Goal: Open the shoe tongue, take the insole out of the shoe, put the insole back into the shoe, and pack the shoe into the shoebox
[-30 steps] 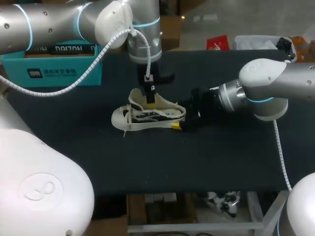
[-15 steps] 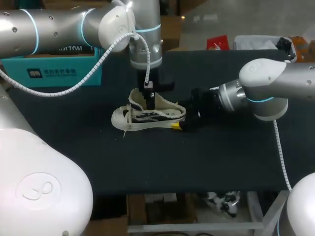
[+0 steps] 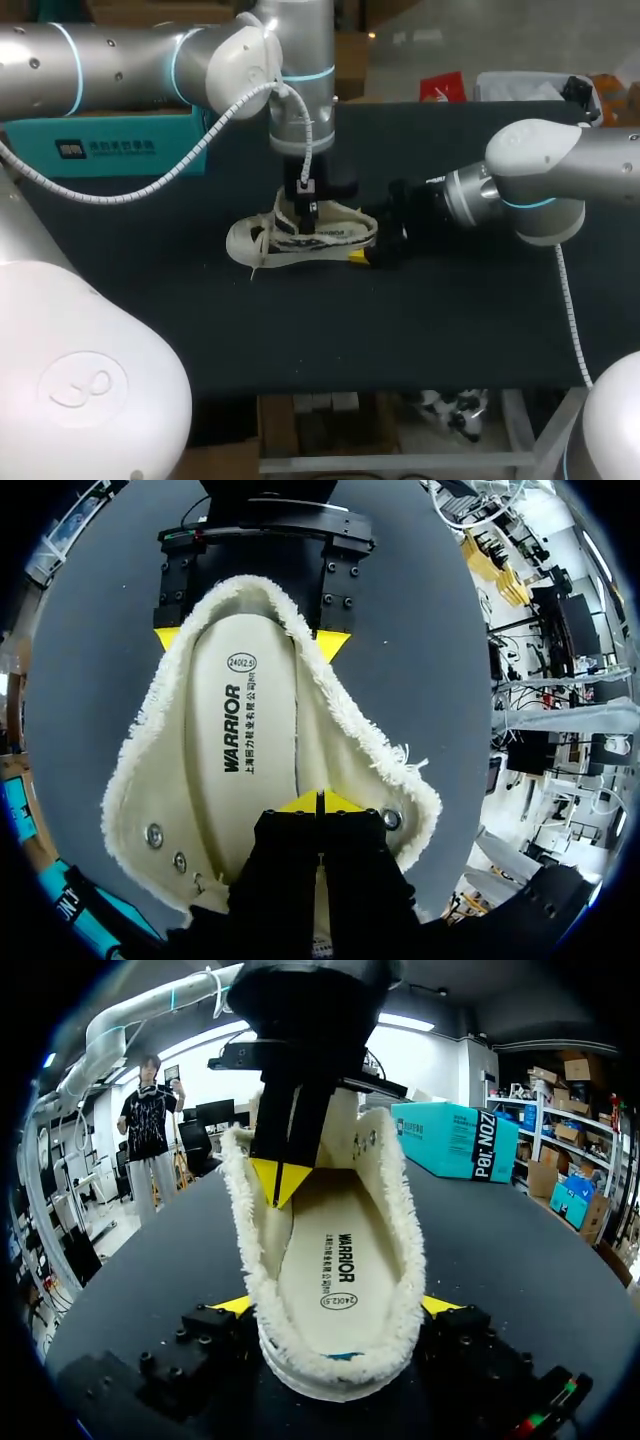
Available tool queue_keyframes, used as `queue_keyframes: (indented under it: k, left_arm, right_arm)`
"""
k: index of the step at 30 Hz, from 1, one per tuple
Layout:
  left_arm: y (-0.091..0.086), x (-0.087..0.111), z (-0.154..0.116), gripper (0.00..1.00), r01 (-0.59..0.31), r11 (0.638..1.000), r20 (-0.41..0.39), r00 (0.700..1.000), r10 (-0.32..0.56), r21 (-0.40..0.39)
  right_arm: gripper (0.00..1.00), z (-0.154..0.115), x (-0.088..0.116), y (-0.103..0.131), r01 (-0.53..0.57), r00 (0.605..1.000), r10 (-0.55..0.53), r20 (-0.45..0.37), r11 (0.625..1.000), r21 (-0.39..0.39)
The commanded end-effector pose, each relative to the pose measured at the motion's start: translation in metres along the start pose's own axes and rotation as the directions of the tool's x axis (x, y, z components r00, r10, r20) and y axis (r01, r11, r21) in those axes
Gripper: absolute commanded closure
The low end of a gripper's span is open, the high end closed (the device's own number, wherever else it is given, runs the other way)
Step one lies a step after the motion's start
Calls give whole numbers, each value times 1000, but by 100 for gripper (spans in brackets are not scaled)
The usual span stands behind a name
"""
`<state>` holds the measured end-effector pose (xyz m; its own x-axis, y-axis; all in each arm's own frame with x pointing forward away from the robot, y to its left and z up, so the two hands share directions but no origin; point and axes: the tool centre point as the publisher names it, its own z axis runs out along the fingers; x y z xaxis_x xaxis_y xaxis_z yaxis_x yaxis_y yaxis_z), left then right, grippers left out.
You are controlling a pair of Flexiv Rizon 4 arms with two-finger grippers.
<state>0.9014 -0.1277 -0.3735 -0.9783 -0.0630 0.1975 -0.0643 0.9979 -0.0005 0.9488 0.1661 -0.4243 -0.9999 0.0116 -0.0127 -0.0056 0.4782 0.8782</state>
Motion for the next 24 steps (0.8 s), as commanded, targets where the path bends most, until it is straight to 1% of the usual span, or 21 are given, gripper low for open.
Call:
queue_keyframes:
  k: [1, 5, 10, 15, 17, 19, 20, 24]
  left_arm:
    - [2, 1, 8, 100, 14, 1000, 10, 1000, -14, 4]
    - [5, -3, 12, 100, 63, 998, 56, 996, -63, 2]
    - [8, -8, 13, 100, 63, 998, 52, 997, -63, 7]
    - [9, -3, 14, 100, 49, 999, 54, 997, -49, 11]
    - [9, -1, 13, 73, 48, 999, 63, 997, -50, 22]
    - [10, 1, 12, 64, 46, 998, 65, 997, -48, 33]
    - [9, 2, 12, 61, 47, 998, 70, 996, -49, 35]
    - [7, 4, 14, 63, 59, 998, 98, 993, -62, 34]
  right_arm:
    - [100, 0, 0, -2, 0, 1000, 0, -2, 1000, -4]
    - [100, 0, 0, -2, 0, 1000, 0, -2, 1000, -4]
    - [100, 0, 0, -2, 0, 1000, 0, -2, 1000, -4]
    - [100, 0, 0, -2, 0, 1000, 0, -2, 1000, -4]
    - [100, 0, 0, -2, 0, 1000, 0, -2, 1000, -4]
    - [100, 0, 0, -2, 0, 1000, 0, -2, 1000, -4]
    - [100, 0, 0, -2, 0, 1000, 0, -2, 1000, -4]
    - [100, 0, 0, -2, 0, 1000, 0, -2, 1000, -4]
